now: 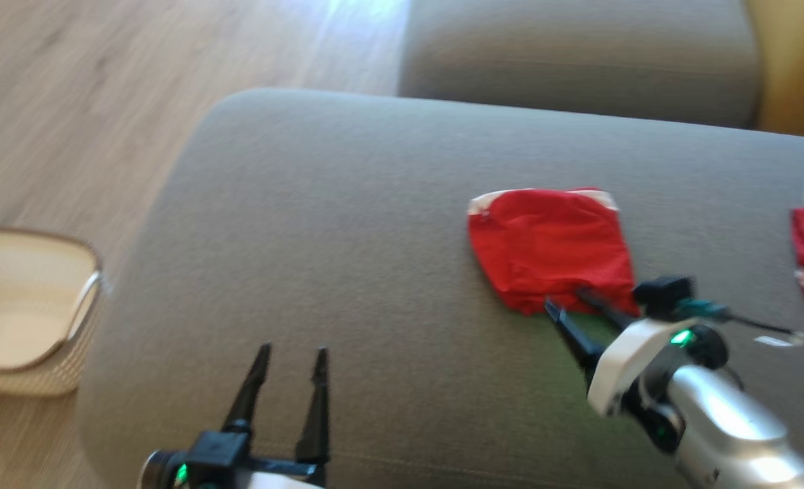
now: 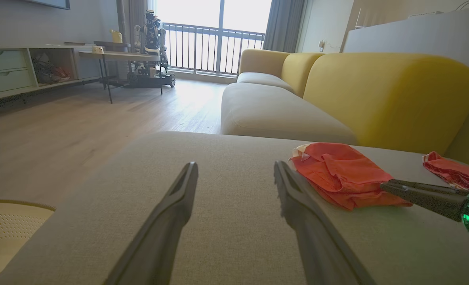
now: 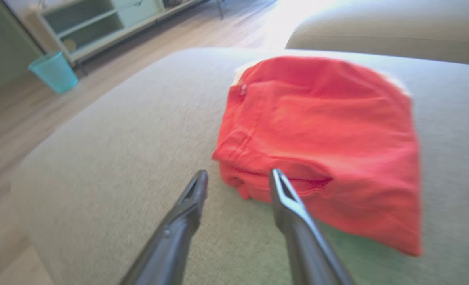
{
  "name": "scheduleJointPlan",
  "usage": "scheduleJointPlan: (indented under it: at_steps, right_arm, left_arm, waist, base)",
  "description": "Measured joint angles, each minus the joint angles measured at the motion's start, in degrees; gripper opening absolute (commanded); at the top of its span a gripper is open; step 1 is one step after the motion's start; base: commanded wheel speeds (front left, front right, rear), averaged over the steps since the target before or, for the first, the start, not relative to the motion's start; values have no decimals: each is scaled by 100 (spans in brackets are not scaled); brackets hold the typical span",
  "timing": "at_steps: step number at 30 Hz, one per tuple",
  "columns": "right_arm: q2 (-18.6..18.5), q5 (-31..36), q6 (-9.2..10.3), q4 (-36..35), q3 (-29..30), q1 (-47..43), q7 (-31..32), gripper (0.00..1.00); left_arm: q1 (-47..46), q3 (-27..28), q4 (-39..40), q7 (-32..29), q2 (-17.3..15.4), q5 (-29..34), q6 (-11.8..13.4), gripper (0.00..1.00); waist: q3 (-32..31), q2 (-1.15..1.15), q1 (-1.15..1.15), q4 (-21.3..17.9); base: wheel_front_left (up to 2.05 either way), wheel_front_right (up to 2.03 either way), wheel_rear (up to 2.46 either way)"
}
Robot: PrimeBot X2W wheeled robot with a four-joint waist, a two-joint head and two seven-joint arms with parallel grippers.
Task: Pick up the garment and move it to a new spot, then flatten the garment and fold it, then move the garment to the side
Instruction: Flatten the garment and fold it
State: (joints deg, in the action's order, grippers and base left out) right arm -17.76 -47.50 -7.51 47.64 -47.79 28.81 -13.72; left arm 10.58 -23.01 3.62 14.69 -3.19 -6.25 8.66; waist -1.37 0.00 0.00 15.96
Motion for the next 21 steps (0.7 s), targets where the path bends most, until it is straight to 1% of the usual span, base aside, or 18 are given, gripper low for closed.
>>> scheduleJointPlan:
  at_steps: [1,3,5,6,9,12,14,17,21]
  right_arm:
    - [34,102,0,-1,292,-43,-27,100]
    - [164,397,0,-271,1210,-198,-48,100]
    - [286,956,0,-864,2084,-452,-51,100]
    - [383,1357,0,-1261,2548,-644,-52,100]
    - [813,2312,0,-2242,3619,-1395,-75,100]
    - [1183,3116,0,-2717,4210,-2290,-74,100]
    - [1292,3582,0,-2915,4525,-2727,-74,100]
    - [1417,3889,0,-3210,4919,-3029,-74,100]
    - [1491,4047,0,-3598,5064,-3098,-74,100]
  left_arm:
    - [73,58,13,0,-3,-43,38,100]
    - [189,201,48,0,-7,-180,58,100]
    - [221,320,124,0,-9,-193,94,100]
    - [215,380,175,0,-10,-193,96,100]
    - [215,552,202,0,-11,-189,94,100]
    - [219,703,200,0,-11,-107,93,100]
    - [229,767,200,0,-12,-78,94,100]
    - [329,835,199,0,-11,31,93,100]
    - [573,895,183,0,-12,209,98,100]
  waist:
    - [-41,0,0,-83]
    - [-103,0,0,-252]
    - [-136,0,0,-417]
    - [-145,0,0,-495]
    - [-159,0,0,-682]
    - [-188,0,0,-786]
    - [-222,0,0,-817]
    - [-265,0,0,-851]
    - [-279,0,0,-908]
  base:
    - [0,0,0]
    - [0,0,0]
    - [0,0,0]
    - [0,0,0]
    - [0,0,0]
    - [0,0,0]
    - [0,0,0]
    - [0,0,0]
    - [0,0,0]
